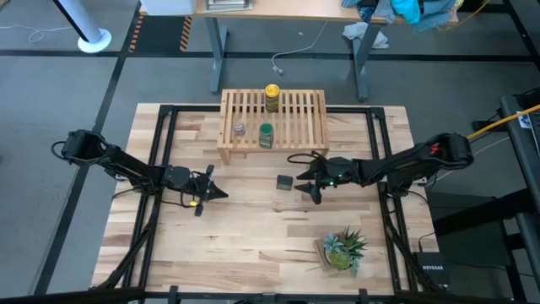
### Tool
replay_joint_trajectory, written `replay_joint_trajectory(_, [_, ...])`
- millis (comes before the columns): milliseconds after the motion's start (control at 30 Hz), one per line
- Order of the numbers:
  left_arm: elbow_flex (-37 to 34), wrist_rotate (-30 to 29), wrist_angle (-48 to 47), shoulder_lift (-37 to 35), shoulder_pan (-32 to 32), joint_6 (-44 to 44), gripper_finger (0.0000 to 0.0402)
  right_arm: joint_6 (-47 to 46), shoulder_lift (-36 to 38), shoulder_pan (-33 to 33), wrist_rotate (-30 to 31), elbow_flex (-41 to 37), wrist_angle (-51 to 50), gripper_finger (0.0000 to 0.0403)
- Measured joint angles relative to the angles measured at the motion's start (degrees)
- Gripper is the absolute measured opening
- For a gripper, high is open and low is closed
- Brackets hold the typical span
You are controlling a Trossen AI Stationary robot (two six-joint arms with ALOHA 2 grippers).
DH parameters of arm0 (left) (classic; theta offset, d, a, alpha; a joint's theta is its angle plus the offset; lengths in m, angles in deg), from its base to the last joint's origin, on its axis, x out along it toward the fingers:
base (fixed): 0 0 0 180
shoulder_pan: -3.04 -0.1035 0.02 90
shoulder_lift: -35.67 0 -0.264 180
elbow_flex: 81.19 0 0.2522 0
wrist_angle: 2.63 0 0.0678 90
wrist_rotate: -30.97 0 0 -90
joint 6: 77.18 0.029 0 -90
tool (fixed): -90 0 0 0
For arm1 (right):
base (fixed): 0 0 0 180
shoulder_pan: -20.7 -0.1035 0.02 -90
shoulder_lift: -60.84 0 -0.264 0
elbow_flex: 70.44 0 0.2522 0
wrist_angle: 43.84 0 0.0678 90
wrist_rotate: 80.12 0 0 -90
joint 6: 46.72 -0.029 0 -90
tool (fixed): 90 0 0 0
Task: Shelf spices
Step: Put the black seasoning can on the shelf
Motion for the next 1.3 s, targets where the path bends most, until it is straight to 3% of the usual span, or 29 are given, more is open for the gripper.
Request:
replay_joint_trajectory(267, [0.0, 0.0, -1.4, 0.0, 0.1, -0.1, 0.0000, 2.7, -1.1, -0.4, 4.8, 1.4, -2.0, 0.0221])
replay_joint_trajectory(767, [0.0, 0.0, -1.6, 0.0, 0.1, 0.0, 0.0000, 4.9, -1.3, -8.8, 21.7, 1.4, -2.1, 0.0221])
replay_joint_trajectory(1000, [0.0, 0.0, -1.6, 0.0, 0.1, 0.2, 0.0000, 5.2, -6.2, -8.9, 22.5, 1.6, 0.3, 0.0221])
replay_joint_trajectory(1300, [0.0, 0.0, -1.7, 0.0, 0.1, 0.2, 0.0000, 8.9, -14.0, -8.9, 23.4, 7.7, 0.4, 0.0221])
